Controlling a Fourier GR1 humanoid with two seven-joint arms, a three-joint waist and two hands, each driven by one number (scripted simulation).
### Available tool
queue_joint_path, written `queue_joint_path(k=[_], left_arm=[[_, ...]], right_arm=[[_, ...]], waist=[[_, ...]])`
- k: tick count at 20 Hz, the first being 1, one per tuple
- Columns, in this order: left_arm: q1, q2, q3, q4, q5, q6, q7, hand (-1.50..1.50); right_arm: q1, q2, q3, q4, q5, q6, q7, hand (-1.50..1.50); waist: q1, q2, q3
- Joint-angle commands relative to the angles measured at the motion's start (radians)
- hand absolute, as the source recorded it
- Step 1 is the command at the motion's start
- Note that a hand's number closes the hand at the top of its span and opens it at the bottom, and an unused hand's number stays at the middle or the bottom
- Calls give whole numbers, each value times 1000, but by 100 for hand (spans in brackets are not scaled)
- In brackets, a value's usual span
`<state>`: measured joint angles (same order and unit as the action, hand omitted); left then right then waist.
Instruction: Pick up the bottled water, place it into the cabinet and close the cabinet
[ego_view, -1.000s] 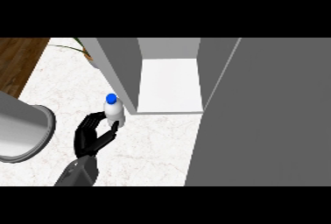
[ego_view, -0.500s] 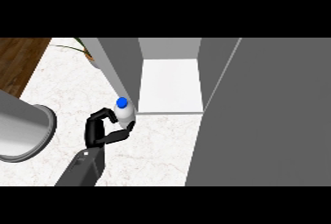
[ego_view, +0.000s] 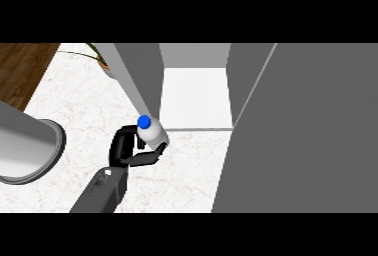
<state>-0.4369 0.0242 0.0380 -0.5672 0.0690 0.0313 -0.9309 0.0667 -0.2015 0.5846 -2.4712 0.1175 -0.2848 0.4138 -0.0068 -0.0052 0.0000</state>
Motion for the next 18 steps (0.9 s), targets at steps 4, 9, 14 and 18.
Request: queue_joint_path(k=[4,9,14,18], left_arm=[[-3,-24,-72,-223,89,-54,214,150],[1,-24,-279,-330,260,120,277,150],[-61,-24,-336,-398,324,210,399,150],[-104,-24,-370,-476,279,301,493,150]], right_arm=[[80,-50,22,-116,69,9,6,-150],[60,-32,83,-133,124,-34,48,-150],[110,-86,5,-158,3,0,-18,-150],[129,-108,-25,-105,-24,17,-85,-150]], waist=[[3,-2,1],[-14,-1,-1],[-18,3,0],[-9,2,1]])
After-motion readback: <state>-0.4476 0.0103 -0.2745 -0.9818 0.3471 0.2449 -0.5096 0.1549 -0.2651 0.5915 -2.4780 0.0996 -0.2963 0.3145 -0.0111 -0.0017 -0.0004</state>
